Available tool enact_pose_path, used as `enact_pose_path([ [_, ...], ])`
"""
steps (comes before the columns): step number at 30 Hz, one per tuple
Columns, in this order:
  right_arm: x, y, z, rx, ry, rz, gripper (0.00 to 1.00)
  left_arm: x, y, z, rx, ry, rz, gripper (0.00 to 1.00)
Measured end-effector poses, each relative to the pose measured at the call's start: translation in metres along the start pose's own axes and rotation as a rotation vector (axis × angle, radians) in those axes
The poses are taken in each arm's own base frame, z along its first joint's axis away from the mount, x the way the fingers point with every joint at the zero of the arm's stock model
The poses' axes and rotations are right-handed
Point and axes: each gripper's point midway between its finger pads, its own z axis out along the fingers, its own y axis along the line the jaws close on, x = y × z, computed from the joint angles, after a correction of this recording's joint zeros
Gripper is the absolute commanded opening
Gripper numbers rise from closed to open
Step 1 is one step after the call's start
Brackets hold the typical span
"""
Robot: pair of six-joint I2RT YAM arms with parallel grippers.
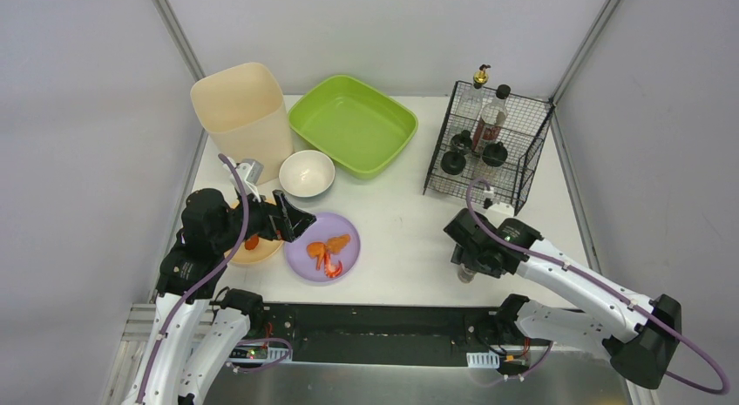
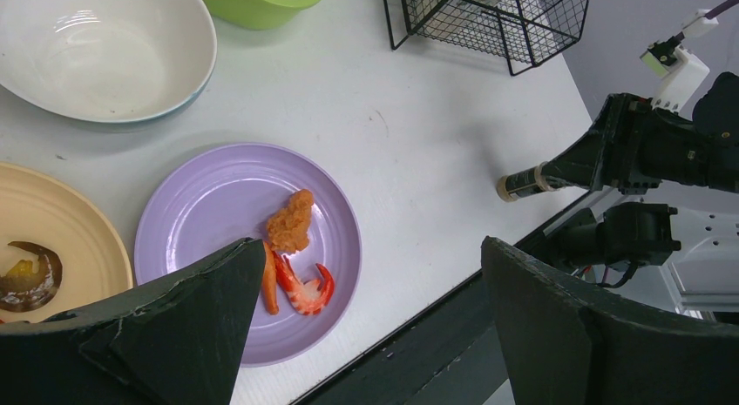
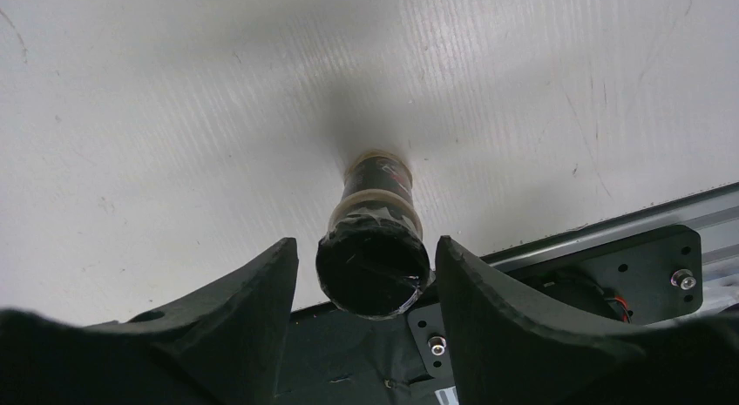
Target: Clear the kitchen counter
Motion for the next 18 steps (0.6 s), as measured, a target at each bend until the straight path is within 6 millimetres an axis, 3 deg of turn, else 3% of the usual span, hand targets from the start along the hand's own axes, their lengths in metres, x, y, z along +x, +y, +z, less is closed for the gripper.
enact_pose_path([
  [9,0.003,0.003,-0.001,-0.013,0.002,-0.007,0.21,0.0,0.0,0.0,0.0,0.0,0.0,1.0],
  [15,-0.007,0.01,-0.009,-0.042,-0.021,-0.002,0.17,0.0,0.0,0.0,0.0,0.0,0.0,1.0],
  [18,-0.025,0.02,-0.023,-0.078,-0.072,0.012,0.17,0.0,0.0,0.0,0.0,0.0,0.0,1.0],
])
